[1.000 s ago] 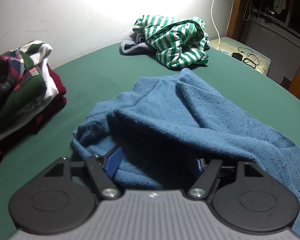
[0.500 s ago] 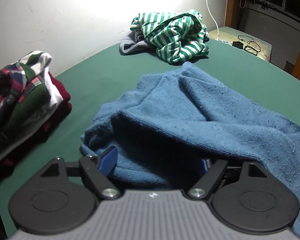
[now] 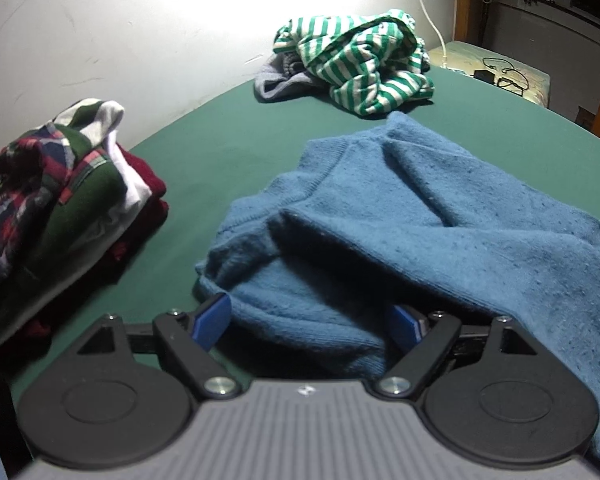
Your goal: Fold clothes
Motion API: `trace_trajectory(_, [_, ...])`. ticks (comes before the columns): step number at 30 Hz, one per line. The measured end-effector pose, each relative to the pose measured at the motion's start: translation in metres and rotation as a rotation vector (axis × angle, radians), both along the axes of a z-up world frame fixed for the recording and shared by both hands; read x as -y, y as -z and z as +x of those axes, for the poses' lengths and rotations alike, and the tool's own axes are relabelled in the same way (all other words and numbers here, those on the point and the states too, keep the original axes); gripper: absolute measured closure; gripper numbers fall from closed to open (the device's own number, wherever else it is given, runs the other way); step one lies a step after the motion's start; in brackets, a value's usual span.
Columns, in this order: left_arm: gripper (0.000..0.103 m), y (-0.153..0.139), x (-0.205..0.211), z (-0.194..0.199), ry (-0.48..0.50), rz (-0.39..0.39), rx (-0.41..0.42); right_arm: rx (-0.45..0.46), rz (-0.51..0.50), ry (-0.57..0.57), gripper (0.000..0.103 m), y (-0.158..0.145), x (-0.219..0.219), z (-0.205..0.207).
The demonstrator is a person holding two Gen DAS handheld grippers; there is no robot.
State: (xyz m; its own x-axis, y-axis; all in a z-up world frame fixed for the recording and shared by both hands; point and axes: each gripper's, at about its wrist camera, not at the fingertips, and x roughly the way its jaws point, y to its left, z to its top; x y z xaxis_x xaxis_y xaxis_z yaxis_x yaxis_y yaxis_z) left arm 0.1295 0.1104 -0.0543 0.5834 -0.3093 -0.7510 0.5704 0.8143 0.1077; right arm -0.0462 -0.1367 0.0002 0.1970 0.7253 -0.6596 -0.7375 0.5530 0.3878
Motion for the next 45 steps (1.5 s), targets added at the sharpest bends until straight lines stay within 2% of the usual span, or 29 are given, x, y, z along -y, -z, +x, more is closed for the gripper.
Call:
trace_trajectory(2, [0.02,0.0,0.002,0.004,0.001,0.011,0.004,0.09,0.029,0.124,0.06,-0.003,-0.012,0.015])
trace_trajectory(5, [0.019,-0.001,0.006,0.005,0.022,0.045,0.018,0.182,-0.059,0.29,0.06,0.018,-0.053,0.038])
trace_trajectory(10, [0.018,0.002,0.008,0.014,0.043,0.088,0.023,0.167,-0.097,0.396,0.059,0.051,-0.088,0.061])
trace_trajectory(12, [0.017,0.002,0.008,0.019,0.046,0.089,0.02,0.217,-0.173,0.43,0.059,0.06,-0.098,0.06])
trace_trajectory(15, [0.017,0.003,0.006,0.025,0.048,0.082,0.011,0.239,-0.204,0.433,0.062,0.067,-0.1,0.062])
trace_trajectory(16, [0.017,0.004,0.005,0.027,0.05,0.077,0.007,0.244,-0.21,0.433,0.067,0.069,-0.1,0.063])
trace_trajectory(17, [0.017,0.004,0.004,0.027,0.051,0.072,0.004,0.249,-0.217,0.432,0.074,0.071,-0.1,0.063])
trace_trajectory(18, [0.016,0.005,0.003,0.028,0.051,0.066,0.0,0.254,-0.224,0.432,0.097,0.073,-0.1,0.064])
trace_trajectory(19, [0.016,0.006,0.001,0.028,0.049,0.059,-0.003,0.259,-0.23,0.431,0.1,0.075,-0.1,0.065])
trace_trajectory(21, [0.016,0.006,-0.003,0.029,0.044,0.041,-0.01,0.284,-0.206,0.422,0.1,0.07,-0.095,0.059])
trace_trajectory(26, [0.017,-0.001,-0.019,0.031,0.014,-0.027,-0.021,0.375,-0.181,0.306,0.1,0.06,-0.095,0.045])
trace_trajectory(30, [0.017,-0.006,-0.03,0.031,-0.002,-0.042,-0.019,0.35,-0.194,0.261,0.1,0.067,-0.092,0.05])
trace_trajectory(34, [0.017,0.0,-0.036,0.04,-0.053,-0.001,-0.004,0.316,-0.146,0.254,0.1,0.068,-0.085,0.053])
trace_trajectory(38, [0.017,0.003,-0.04,0.058,-0.102,-0.032,-0.019,0.285,-0.115,0.268,0.1,0.065,-0.078,0.054])
trace_trajectory(41, [0.016,0.007,-0.032,0.068,-0.101,-0.026,-0.018,0.28,-0.107,0.261,0.1,0.063,-0.079,0.05])
trace_trajectory(43, [0.015,0.014,-0.027,0.071,-0.095,-0.024,-0.025,0.277,-0.107,0.259,0.1,0.065,-0.08,0.05])
trace_trajectory(45, [0.007,0.02,-0.024,0.073,-0.095,-0.024,-0.03,0.268,-0.116,0.257,0.1,0.068,-0.082,0.053])
